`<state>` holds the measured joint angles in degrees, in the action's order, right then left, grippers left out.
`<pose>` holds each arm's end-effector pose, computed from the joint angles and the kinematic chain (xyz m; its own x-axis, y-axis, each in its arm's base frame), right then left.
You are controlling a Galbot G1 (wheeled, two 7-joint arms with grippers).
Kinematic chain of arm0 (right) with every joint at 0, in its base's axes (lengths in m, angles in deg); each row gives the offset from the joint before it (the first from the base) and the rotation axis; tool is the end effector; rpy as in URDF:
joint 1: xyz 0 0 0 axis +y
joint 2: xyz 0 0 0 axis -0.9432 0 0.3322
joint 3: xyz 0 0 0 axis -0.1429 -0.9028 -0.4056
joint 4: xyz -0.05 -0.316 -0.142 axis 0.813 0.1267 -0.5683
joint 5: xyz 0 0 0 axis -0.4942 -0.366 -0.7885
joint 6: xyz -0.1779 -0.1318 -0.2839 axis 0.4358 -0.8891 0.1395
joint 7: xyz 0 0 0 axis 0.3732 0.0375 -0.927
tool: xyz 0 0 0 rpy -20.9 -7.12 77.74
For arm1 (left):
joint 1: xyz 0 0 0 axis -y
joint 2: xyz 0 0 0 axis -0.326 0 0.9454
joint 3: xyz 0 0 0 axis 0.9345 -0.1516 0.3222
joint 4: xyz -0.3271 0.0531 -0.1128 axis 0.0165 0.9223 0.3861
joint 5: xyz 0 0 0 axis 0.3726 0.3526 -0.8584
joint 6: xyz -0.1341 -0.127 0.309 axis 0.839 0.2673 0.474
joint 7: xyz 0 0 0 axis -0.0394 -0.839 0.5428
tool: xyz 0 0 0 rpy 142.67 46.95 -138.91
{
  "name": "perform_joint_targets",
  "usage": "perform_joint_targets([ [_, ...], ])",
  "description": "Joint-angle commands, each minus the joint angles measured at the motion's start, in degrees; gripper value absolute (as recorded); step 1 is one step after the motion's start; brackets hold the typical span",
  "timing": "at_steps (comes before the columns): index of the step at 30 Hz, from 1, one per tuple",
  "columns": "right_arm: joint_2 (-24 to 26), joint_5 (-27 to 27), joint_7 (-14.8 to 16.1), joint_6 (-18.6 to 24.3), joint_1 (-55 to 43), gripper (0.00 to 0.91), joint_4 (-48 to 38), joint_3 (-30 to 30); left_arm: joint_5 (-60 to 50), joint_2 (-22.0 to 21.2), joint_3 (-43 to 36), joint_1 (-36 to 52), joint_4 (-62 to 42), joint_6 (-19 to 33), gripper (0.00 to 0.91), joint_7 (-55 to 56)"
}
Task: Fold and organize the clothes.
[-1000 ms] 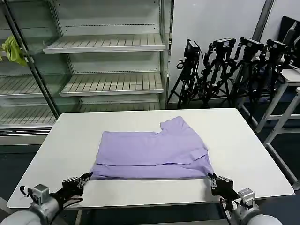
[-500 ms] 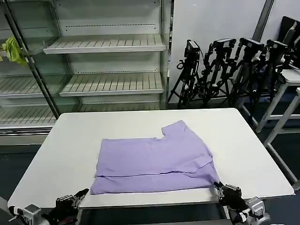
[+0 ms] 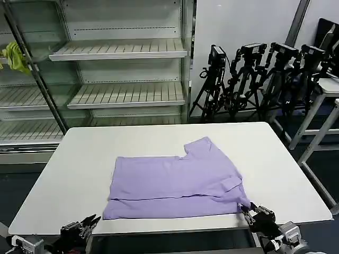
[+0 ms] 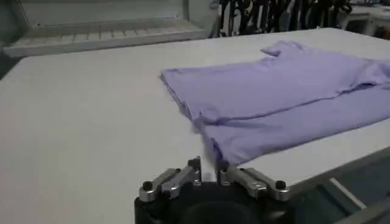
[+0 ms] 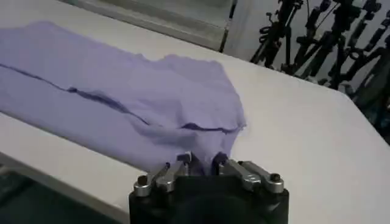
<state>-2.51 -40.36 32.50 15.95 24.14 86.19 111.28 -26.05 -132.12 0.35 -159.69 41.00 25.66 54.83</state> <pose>0.1731 -0.1139 -0.2168 -0.8504 -0.2105 0.4822 -0.3571 0.9039 -0.2352 0.1408 0.1532 -0.2167 -0.7927 0.2858 0.5384 0.3263 0.9450 -0.0212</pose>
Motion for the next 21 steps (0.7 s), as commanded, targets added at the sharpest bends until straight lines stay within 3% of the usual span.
perform_joint_targets([
  [1,0.3,0.3,-0.7,0.0,1.9,0.907,1.3,2.5,2.6,0.2,3.3,-1.1,2.2,-0.5,0.907,0.1],
  [9,1.9,0.3,-4.8,-0.6,6.1,0.907,5.9,6.4,3.8,1.1,5.8,-1.4,4.5,-0.7,0.907,0.5],
  [12,2.0,1.5,-5.4,-0.6,0.0,0.907,4.7,5.1,3.3,1.5,5.0,3.3,3.6,-0.4,0.907,0.1],
  [15,1.8,4.4,-3.5,-0.4,-8.8,0.907,1.4,4.0,3.9,2.5,4.7,9.5,1.1,-0.2,0.907,-0.9],
  [18,0.8,4.9,2.3,0.5,-20.1,0.907,-4.9,0.8,5.0,3.1,2.7,18.8,-3.2,-0.5,0.907,-2.2],
  [21,-0.8,5.6,4.4,0.5,-34.9,0.907,-12.7,-9.9,5.0,3.2,-1.1,26.7,-7.6,-0.8,0.907,-2.6],
])
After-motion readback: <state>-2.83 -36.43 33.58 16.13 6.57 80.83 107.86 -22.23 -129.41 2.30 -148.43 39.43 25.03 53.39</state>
